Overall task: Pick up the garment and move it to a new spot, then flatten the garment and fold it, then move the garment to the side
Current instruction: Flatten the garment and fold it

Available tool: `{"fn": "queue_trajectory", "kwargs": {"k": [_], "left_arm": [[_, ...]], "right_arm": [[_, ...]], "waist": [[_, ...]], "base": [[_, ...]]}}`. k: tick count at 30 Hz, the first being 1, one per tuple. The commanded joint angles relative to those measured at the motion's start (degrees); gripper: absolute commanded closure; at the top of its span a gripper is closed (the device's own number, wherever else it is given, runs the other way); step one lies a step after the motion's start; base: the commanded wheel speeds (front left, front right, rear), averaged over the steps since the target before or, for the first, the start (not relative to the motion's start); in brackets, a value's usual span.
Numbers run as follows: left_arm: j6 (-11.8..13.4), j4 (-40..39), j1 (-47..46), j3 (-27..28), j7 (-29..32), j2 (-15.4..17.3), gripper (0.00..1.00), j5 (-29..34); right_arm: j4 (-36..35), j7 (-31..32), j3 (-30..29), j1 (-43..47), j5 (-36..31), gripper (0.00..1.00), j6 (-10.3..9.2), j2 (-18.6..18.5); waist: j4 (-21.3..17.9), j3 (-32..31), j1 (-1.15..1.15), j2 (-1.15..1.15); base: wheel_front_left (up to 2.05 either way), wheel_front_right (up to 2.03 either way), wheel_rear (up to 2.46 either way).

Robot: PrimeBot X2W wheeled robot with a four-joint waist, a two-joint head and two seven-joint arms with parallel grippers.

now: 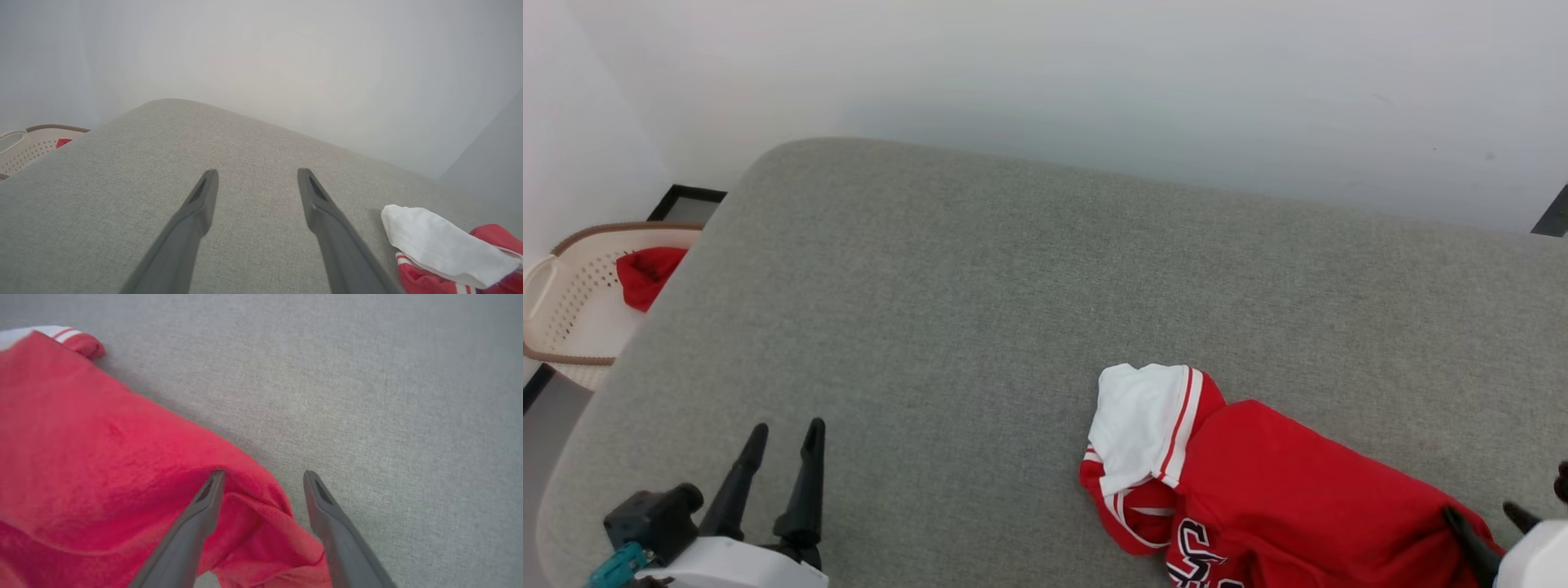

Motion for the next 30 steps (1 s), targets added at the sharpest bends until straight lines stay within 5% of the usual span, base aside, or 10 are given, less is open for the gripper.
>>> {"fn": "queue_trajectory", "kwargs": {"k": [1, 12, 20, 30], "left_arm": [[0.29, 0.05, -0.16, 0.37, -0.19, 0.09, 0.00, 0.36], [-1.81, -0.19, -1.47, -0.80, -0.06, -0.22, 0.00, 1.94], [-3.40, -2.35, -6.26, -3.59, 5.58, 1.56, 0.00, 0.56], [-4.69, -5.04, -17.79, -8.17, 25.08, 4.58, 0.00, -7.89]], "right_arm": [[-1.24, -0.19, 0.07, -0.73, -0.04, 0.00, -0.02, 0.29], [-8.82, -1.60, 1.09, -2.44, -1.00, 0.00, -0.02, 1.75], [-9.80, -6.75, 1.19, -3.98, -2.70, 0.00, -0.02, 3.29], [-8.23, -14.48, 0.72, -5.32, -5.08, 0.00, -0.02, 5.42]], "waist": [[-0.03, -0.10, 0.00, 0.00], [0.83, -0.93, 0.00, 0.00], [-0.72, -0.75, 0.00, 0.00], [-6.25, 1.51, 0.00, 0.00]], "base": [[0.00, 0.00, 0.00], [0.00, 0.00, 0.00], [0.00, 0.00, 0.00], [0.00, 0.00, 0.00]]}}
